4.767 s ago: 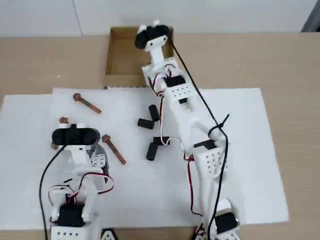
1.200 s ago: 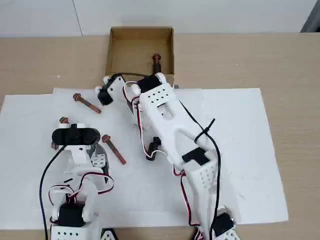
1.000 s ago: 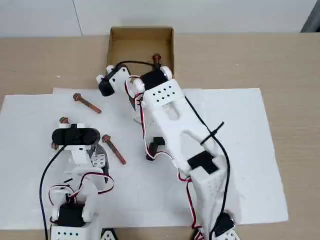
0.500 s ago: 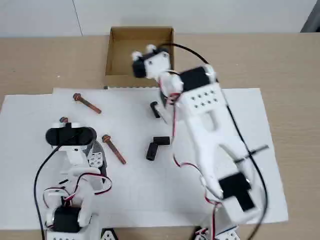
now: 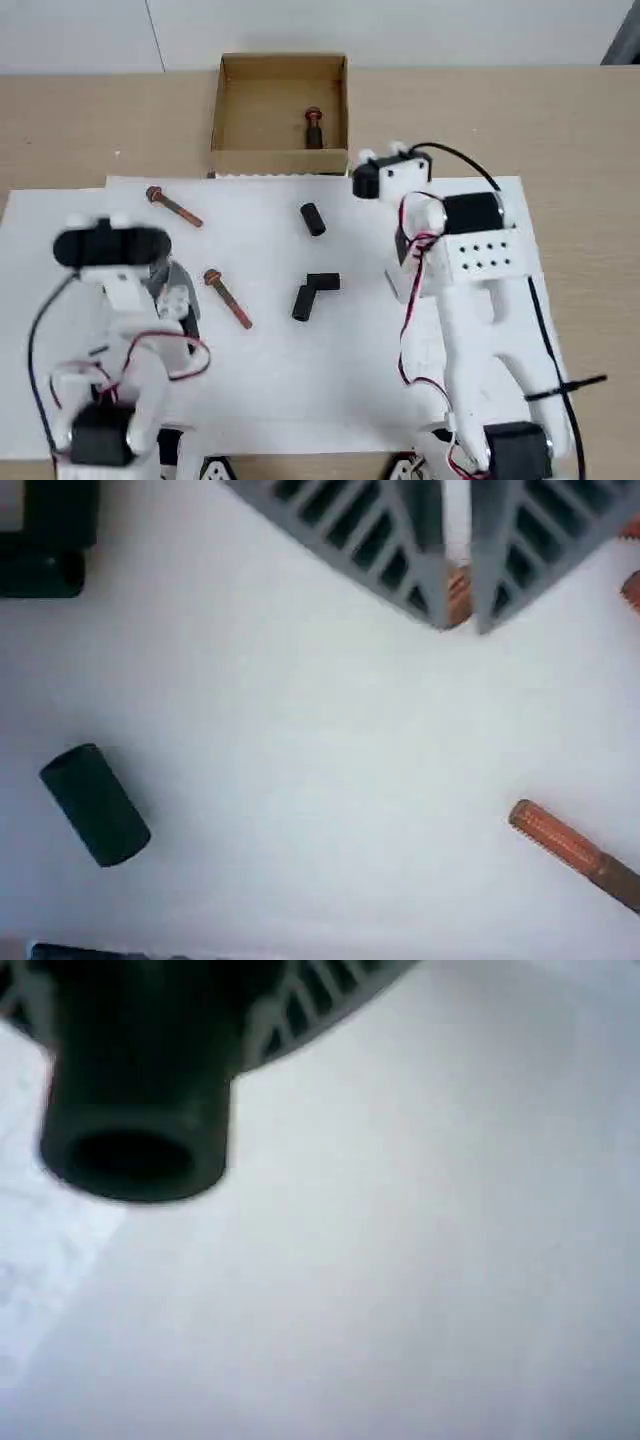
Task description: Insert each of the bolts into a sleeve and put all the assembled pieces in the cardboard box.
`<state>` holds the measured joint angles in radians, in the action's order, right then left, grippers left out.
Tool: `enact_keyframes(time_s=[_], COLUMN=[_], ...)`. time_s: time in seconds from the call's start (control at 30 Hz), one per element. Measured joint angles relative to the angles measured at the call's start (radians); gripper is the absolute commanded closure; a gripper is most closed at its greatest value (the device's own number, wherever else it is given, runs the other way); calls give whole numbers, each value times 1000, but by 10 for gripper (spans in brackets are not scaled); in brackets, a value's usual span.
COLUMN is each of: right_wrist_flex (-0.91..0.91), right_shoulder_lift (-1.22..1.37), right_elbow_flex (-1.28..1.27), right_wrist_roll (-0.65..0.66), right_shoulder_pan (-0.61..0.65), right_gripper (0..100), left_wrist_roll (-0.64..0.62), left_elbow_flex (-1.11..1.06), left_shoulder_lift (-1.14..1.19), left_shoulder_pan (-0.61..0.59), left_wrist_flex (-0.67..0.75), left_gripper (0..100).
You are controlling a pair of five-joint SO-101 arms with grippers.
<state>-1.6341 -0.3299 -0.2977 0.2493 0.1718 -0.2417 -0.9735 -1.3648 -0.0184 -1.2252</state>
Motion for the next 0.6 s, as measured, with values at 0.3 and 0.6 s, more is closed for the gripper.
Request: enact_keyframes(time_s=[0.3, 0.6], right_wrist_flex=[40, 114], right_shoulder_lift=[-60, -109], right_elbow_flex=[-140, -245], right_wrist_roll=[0, 0], right_shoulder_pan=[-43, -54], right_gripper=[995, 995], left_wrist_roll=[-213, -440], left_elbow_flex=[333, 594], left_shoulder_lift=[525, 947], left_shoulder_pan=[0, -146], left_wrist_flex=[0, 12], left_gripper=[995, 995])
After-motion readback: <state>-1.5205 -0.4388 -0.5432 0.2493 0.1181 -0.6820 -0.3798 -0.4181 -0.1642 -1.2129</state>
